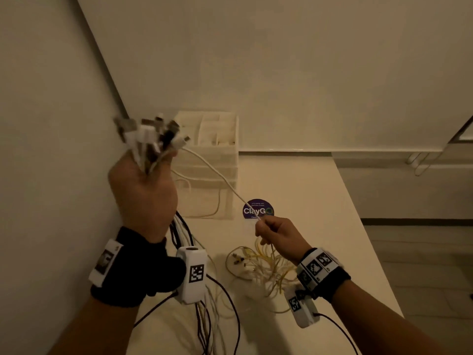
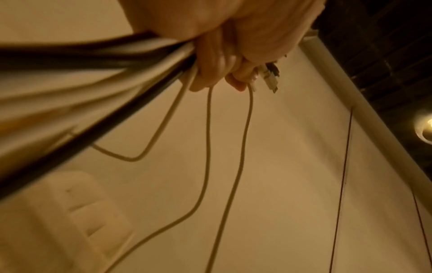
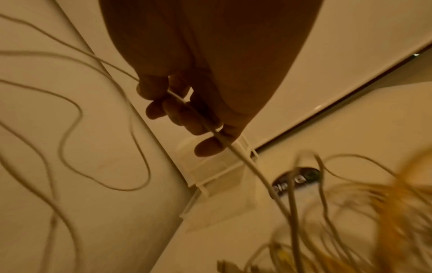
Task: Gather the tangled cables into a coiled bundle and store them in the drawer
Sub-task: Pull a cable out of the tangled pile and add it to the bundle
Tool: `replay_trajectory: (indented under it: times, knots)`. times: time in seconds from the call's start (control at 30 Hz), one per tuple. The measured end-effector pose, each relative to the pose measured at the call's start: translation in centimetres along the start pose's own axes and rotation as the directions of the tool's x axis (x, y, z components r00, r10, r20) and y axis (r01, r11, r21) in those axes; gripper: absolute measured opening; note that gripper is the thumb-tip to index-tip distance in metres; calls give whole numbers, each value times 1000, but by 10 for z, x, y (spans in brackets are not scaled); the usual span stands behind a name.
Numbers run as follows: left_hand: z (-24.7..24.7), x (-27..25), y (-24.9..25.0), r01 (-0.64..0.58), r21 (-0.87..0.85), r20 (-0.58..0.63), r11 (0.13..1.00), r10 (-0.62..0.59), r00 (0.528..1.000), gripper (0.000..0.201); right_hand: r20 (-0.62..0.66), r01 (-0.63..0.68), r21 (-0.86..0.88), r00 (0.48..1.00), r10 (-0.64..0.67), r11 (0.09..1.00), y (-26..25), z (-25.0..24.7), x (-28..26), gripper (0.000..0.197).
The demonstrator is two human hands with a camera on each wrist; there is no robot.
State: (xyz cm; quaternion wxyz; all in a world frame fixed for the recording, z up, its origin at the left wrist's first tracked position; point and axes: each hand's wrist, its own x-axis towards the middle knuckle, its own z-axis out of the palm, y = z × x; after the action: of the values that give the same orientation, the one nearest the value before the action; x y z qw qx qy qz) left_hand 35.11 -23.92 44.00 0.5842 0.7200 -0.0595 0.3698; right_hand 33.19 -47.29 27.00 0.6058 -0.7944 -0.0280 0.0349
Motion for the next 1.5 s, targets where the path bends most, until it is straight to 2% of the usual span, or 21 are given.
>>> replay_trajectory:
  times: [0.07,0.1,0.17,0.2,0.33,0.43,0.5,0.57,0.6,0.67,0.7,0.73,0.9,1.03,1.13,1.17,1.3,1.4,1.47,1.5]
  knots:
    - [-10,11,3,48,-119,-64,992,-56,996,24,4,-64,22,998,64,998,15,2,-5,36]
    - [-14,14,5,50,-124,-45,991,-56,997,25,1,-93,51,996,93,994,19,3,-8,39]
    - [-18,13,7,-24,17,36,1000,24,999,17,-13,-104,103,994,106,989,16,5,-12,42]
    - [-18,11,5,-52,78,41,996,49,998,17,-28,-93,131,995,97,987,11,6,-12,44]
    - [-11,0,-9,-45,141,38,989,40,998,27,-141,-12,248,989,49,969,-26,-1,-2,47]
    - [0,-16,-10,-136,208,177,969,100,979,34,-151,75,335,988,-25,939,-59,-8,0,37]
    - [10,-26,-10,-185,232,360,955,93,928,25,-111,118,423,991,-78,899,-76,-9,0,34]
    - [19,-35,-16,-118,265,560,957,-53,827,10,-83,119,469,992,-90,875,-84,-9,-1,39]
    - [22,-39,-21,-80,281,643,956,-125,755,12,-81,122,485,992,-95,866,-85,-8,-2,37]
    - [25,-51,-32,-65,293,758,954,-190,623,30,-94,148,514,989,-116,845,-90,-6,-3,29]
    - [26,-56,-36,-43,294,783,955,-215,584,36,-98,163,528,987,-131,833,-93,-6,-4,25]
    - [26,-60,-39,-13,292,791,956,-233,565,36,-97,175,550,985,-145,817,-95,-6,-5,22]
    - [31,-67,-39,177,194,759,965,-262,596,26,-102,175,646,984,-143,743,-94,-2,-3,29]
    - [37,-71,-24,234,140,750,962,-258,609,44,-112,167,584,986,-125,794,-97,3,-2,36]
    - [35,-68,-24,227,145,752,963,-256,607,43,-116,206,514,979,-170,833,-93,4,-1,42]
    - [33,-65,-26,218,153,736,964,-258,626,40,-91,214,484,977,-194,848,-89,3,-2,41]
    - [24,-48,-30,118,238,574,964,-237,784,14,19,219,193,974,-227,956,-72,-2,2,27]
    - [15,-38,-26,85,231,494,969,-192,848,10,15,232,-67,973,-231,970,-57,-3,10,22]
    - [9,-35,-24,60,220,453,974,-156,878,9,-12,222,-310,971,-237,925,-43,-2,14,16]
    - [6,-35,-23,46,227,459,973,-149,876,8,-44,215,-424,966,-257,880,-37,0,15,14]
